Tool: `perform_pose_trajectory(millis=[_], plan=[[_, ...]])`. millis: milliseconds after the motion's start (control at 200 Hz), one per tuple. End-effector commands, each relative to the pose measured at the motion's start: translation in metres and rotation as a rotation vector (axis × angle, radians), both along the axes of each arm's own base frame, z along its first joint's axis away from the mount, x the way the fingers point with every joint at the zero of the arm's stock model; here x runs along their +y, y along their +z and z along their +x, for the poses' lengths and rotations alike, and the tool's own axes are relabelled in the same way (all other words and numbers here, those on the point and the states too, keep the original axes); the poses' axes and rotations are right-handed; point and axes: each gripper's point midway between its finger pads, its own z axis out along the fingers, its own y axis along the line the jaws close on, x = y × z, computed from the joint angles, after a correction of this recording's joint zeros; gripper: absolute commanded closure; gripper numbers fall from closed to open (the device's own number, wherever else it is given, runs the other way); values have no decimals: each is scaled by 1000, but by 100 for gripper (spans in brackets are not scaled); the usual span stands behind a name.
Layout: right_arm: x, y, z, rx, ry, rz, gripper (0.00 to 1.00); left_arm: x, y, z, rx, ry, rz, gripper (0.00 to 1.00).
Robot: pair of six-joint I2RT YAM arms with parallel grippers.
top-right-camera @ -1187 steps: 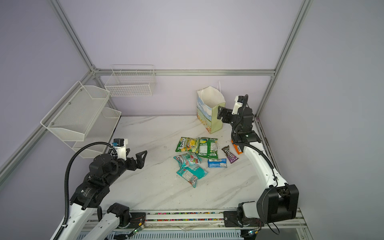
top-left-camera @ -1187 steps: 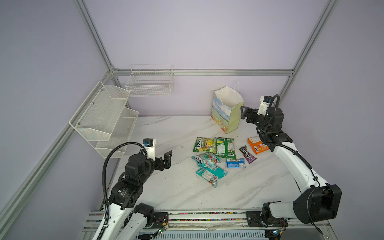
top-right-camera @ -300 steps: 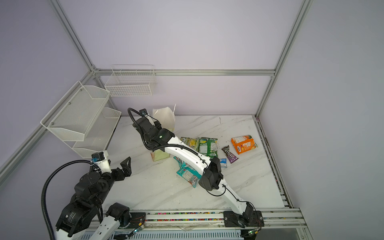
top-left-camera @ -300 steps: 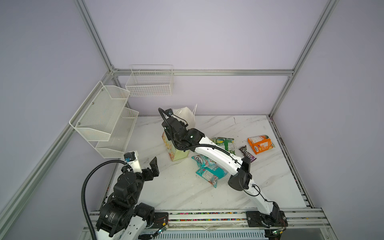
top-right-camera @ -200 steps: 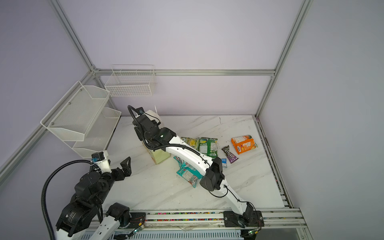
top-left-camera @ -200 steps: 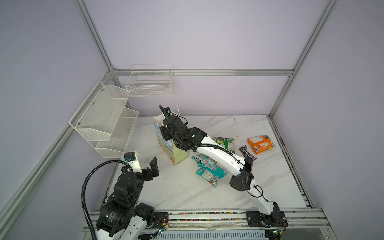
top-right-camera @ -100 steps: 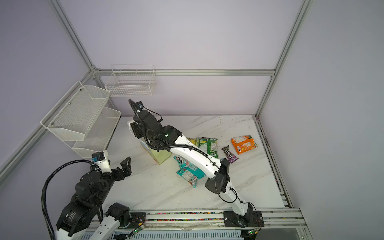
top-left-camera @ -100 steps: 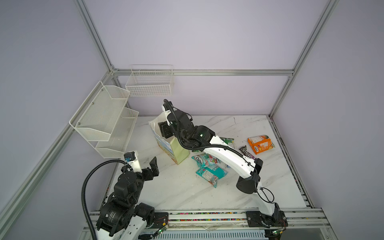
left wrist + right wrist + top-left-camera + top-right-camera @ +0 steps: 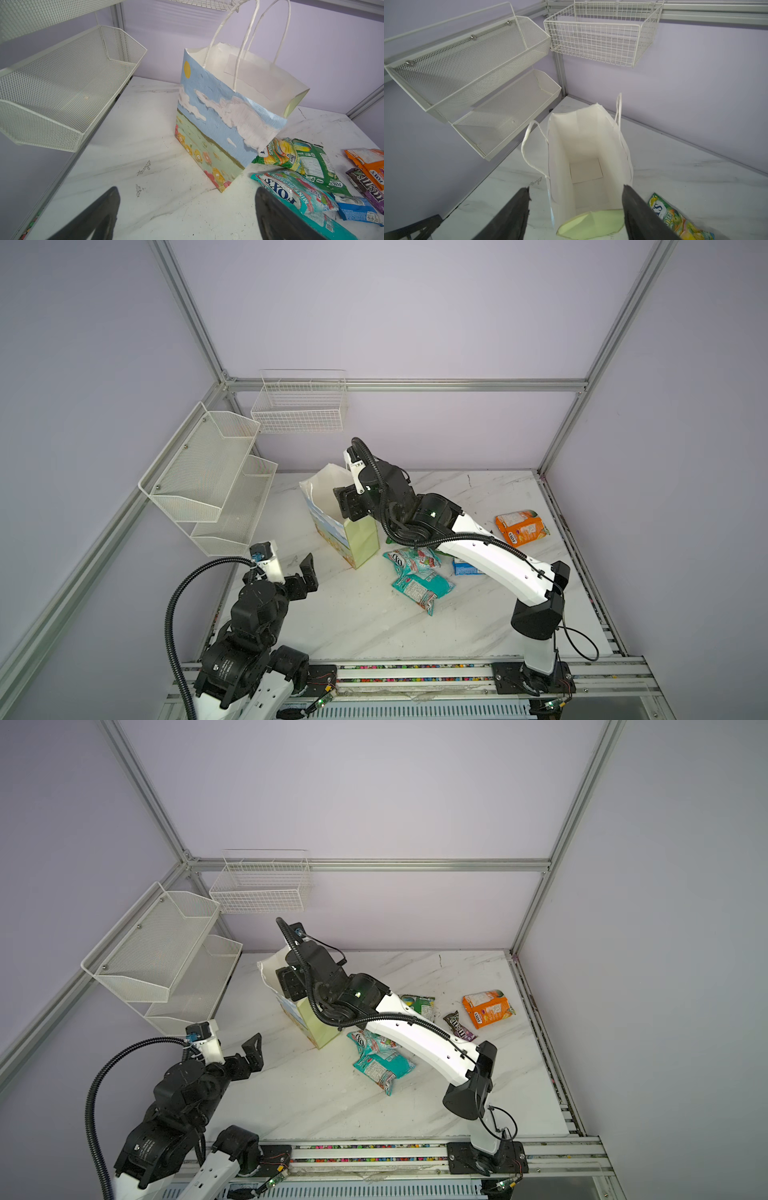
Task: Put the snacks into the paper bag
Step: 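Release the bag and move the right gripper over the snack pile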
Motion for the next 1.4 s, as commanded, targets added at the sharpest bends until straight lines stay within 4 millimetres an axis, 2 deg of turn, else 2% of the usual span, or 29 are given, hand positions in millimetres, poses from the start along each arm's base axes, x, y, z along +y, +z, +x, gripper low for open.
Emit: perform_pose_trajectory(millis=[0,330,555,670,880,1015,1095,1245,1280,1395], plan=[[-15,-10,1,17,-42,-14,27,-2,-1,2,0,-6,-10,0],[-66,-38,15,82,-131,-13,27,-4,-3,3,10,-12,-13,0],[-120,-66,25,164,-189,56,27,-5,-5,5,19,-15,-9,0],[-145,-85,27,210,-214,85,27,-6,-6,5,22,-17,-11,0],[-181,-137,26,349,-235,124,26,-12,-8,8,37,-47,-17,0],[-198,-172,24,458,-333,136,21,-14,-10,9,43,-55,-16,0],[-201,-188,20,525,-362,135,20,-15,-11,10,47,-59,-14,0],[-201,-209,4,549,-289,104,20,-16,-11,10,51,-65,-13,0],[-202,-206,-1,538,-260,122,20,-16,-11,10,51,-66,-13,0],[-213,-223,-12,576,-258,138,20,-15,-10,10,46,-61,-15,0]])
